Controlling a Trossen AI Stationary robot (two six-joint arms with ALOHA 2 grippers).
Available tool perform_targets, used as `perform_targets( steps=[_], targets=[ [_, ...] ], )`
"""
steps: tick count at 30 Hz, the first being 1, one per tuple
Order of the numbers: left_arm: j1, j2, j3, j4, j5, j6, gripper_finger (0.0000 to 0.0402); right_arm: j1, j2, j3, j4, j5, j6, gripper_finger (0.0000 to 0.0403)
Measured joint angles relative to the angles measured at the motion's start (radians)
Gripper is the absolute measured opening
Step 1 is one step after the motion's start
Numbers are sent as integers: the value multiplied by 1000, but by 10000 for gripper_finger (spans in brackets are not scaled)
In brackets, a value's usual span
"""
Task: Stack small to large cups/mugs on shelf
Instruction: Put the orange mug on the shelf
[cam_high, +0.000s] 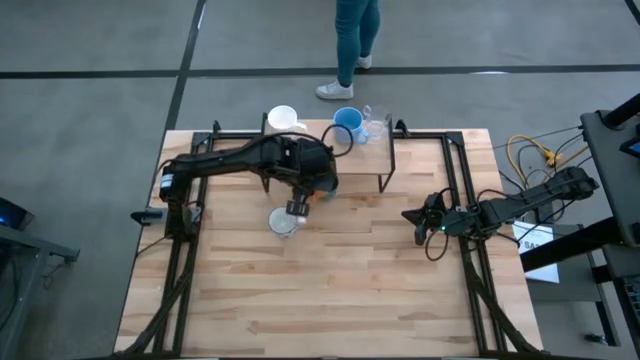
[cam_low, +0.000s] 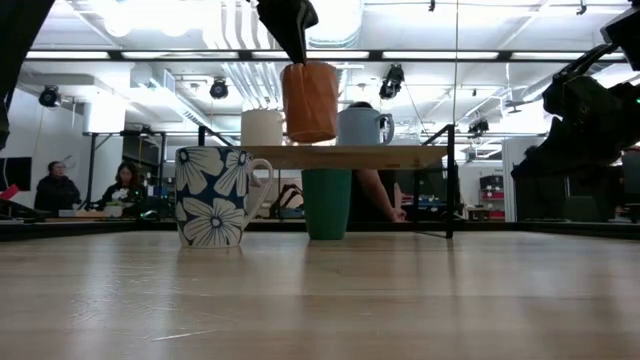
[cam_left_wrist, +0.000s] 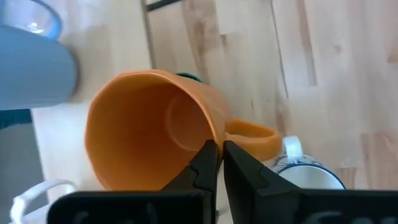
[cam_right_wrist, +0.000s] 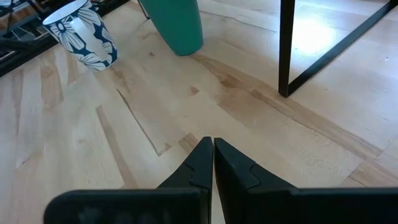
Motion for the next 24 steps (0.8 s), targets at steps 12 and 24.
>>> perform_targets(
  steps=[12, 24],
  targets=[
    [93, -2, 46, -49, -24, 29, 0, 0, 0, 0, 0, 0, 0, 8],
    [148, -2, 46, -8, 24, 85, 0, 0, 0, 0, 0, 0, 0, 9]
  ],
)
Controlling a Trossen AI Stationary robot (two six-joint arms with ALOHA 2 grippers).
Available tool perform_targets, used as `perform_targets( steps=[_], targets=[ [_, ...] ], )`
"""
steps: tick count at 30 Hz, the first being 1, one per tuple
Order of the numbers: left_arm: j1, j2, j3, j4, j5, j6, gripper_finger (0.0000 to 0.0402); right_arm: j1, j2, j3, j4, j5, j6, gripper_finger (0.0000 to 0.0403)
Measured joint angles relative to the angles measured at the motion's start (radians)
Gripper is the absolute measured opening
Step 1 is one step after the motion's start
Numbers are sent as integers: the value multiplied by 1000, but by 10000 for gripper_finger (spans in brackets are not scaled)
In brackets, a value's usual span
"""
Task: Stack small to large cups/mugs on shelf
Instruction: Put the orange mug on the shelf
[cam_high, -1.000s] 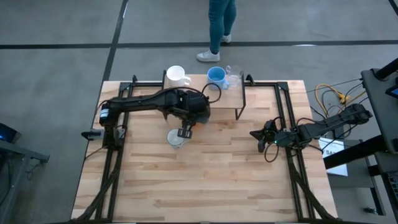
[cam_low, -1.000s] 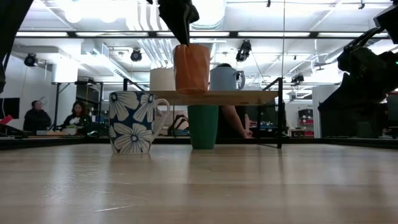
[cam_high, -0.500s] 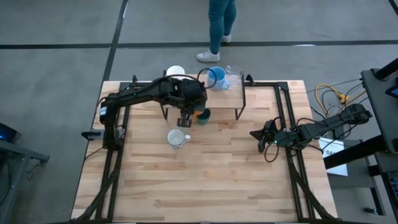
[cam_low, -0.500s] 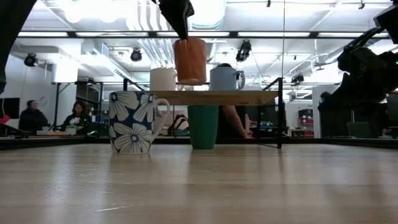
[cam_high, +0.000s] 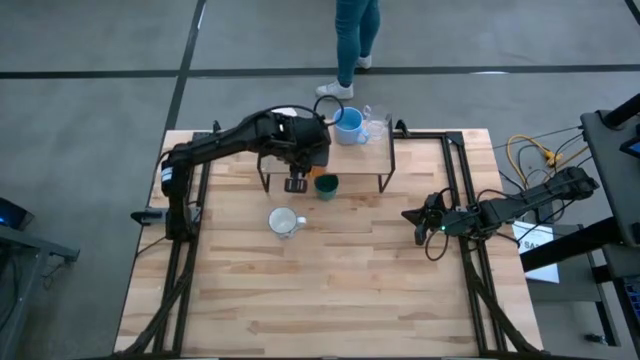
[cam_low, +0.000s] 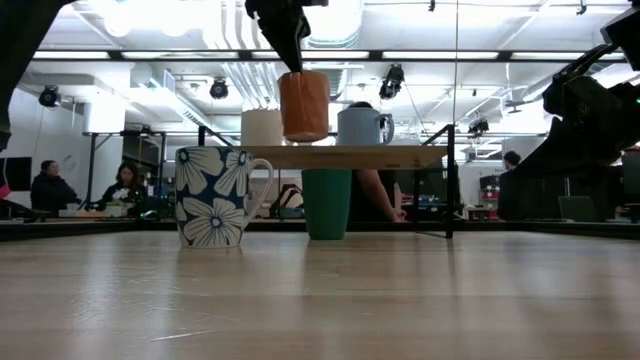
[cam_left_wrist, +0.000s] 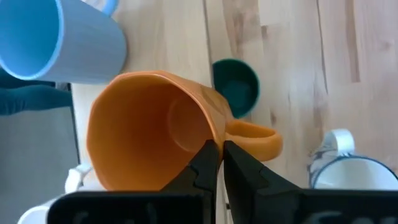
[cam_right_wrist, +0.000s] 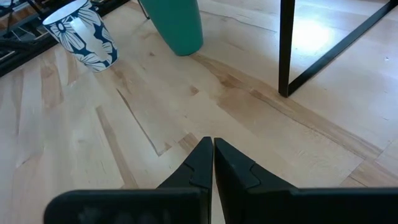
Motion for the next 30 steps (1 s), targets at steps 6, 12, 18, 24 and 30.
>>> perform_targets(
  steps=[6, 12, 18, 24, 30],
  targets=[
    [27, 0, 0, 28, 9, 22, 0, 0, 0, 0, 0, 0, 0, 8],
    [62, 0, 0, 26, 33, 30, 0, 0, 0, 0, 0, 0, -1, 9],
    [79, 0, 0, 28, 35, 51, 0, 0, 0, 0, 0, 6, -11, 9],
    [90, 0, -1, 36, 46, 70, 0, 0, 0, 0, 0, 8, -11, 8],
    [113, 0, -10, 60, 57, 98, 0, 0, 0, 0, 0, 8, -11, 8]
  ],
)
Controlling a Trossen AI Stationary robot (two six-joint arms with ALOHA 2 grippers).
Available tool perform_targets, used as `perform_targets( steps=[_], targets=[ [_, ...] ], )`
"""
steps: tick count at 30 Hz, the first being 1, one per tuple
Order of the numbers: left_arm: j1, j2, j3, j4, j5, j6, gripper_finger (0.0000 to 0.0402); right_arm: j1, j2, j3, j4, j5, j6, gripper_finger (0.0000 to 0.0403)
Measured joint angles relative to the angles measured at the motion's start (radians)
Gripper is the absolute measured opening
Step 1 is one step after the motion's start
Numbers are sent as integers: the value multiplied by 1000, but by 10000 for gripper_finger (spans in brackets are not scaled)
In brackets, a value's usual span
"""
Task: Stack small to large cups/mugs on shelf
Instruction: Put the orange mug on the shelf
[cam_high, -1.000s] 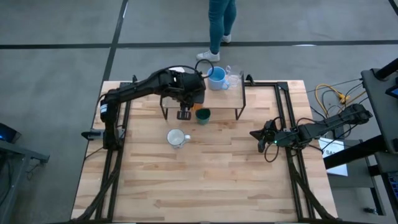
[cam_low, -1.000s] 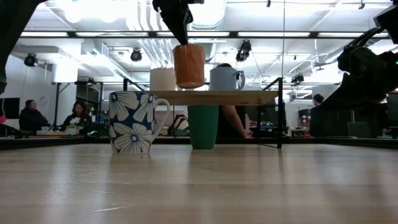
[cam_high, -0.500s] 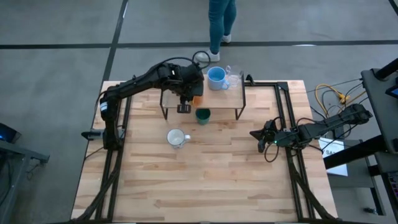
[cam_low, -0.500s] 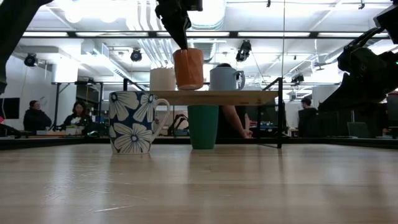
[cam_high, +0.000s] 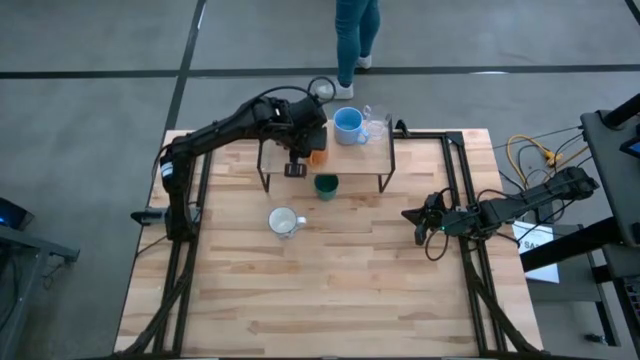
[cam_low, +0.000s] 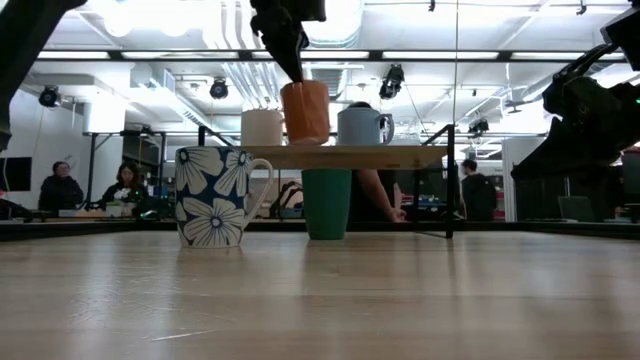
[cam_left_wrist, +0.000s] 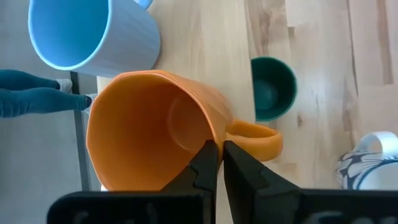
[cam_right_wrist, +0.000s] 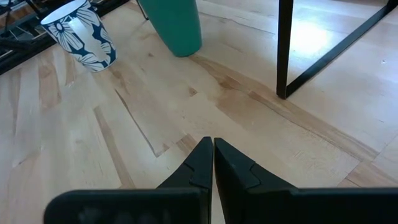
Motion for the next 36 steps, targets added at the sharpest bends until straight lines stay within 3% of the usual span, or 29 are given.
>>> perform_targets(
  steps=[36],
  targets=[
    [44, 28, -12, 12, 25, 90, 0, 0, 0, 0, 0, -4, 11, 9]
  ],
)
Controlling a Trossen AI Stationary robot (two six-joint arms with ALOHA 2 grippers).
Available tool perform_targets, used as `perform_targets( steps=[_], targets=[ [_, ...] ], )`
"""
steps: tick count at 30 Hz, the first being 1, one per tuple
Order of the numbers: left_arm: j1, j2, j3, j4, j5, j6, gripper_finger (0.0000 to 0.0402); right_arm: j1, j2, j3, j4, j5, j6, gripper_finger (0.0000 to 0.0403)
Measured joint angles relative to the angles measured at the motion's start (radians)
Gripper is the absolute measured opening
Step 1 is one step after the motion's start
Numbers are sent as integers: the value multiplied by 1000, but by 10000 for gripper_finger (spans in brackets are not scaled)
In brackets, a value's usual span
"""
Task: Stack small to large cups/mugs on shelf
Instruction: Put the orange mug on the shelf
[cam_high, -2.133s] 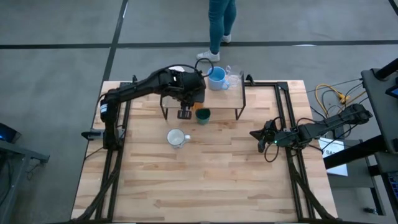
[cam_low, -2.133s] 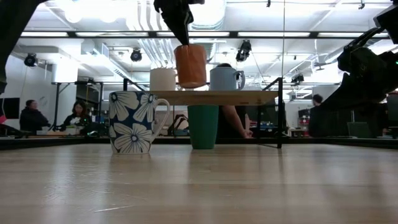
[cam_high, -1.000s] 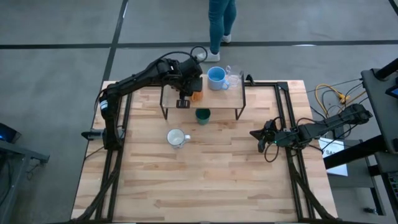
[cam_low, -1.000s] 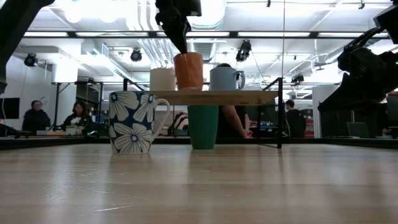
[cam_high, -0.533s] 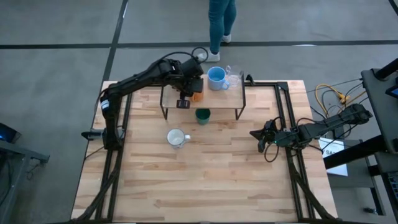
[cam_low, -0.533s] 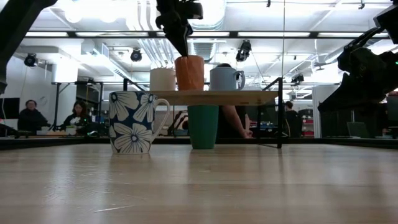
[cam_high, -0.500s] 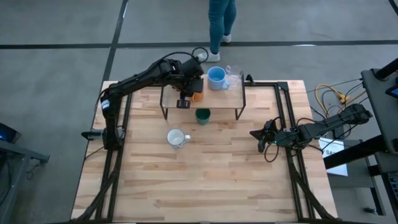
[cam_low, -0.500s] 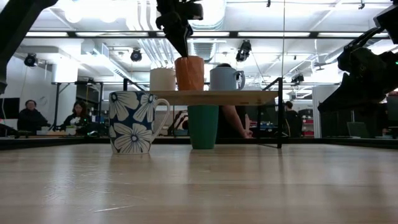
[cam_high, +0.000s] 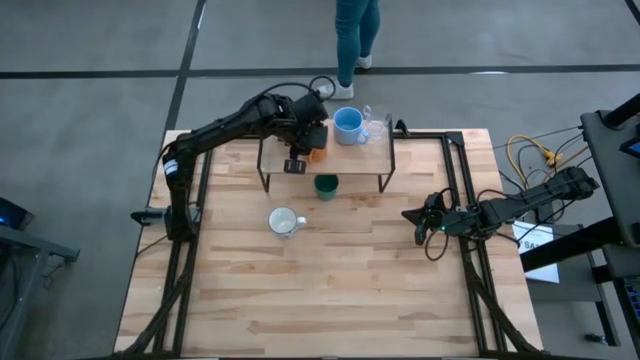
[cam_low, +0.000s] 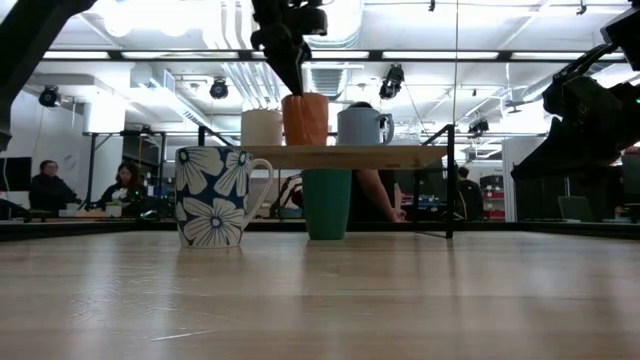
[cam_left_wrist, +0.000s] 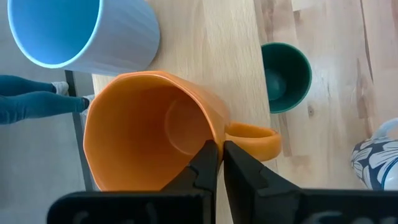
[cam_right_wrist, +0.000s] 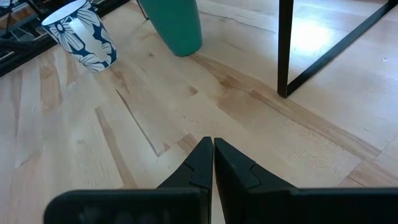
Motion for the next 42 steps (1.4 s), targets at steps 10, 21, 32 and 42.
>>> perform_targets(
  steps=[10, 21, 32, 42],
  targets=[
    [8, 0, 0, 31, 0, 24, 0, 0, 0, 0, 0, 0, 0, 9],
    [18, 0, 0, 41, 4, 23, 0, 0, 0, 0, 0, 0, 0, 9],
    [30, 3, 0, 35, 12, 22, 0, 0, 0, 0, 0, 0, 7, 9],
    [29, 15, 0, 41, 13, 25, 0, 0, 0, 0, 0, 0, 8, 9]
  ],
)
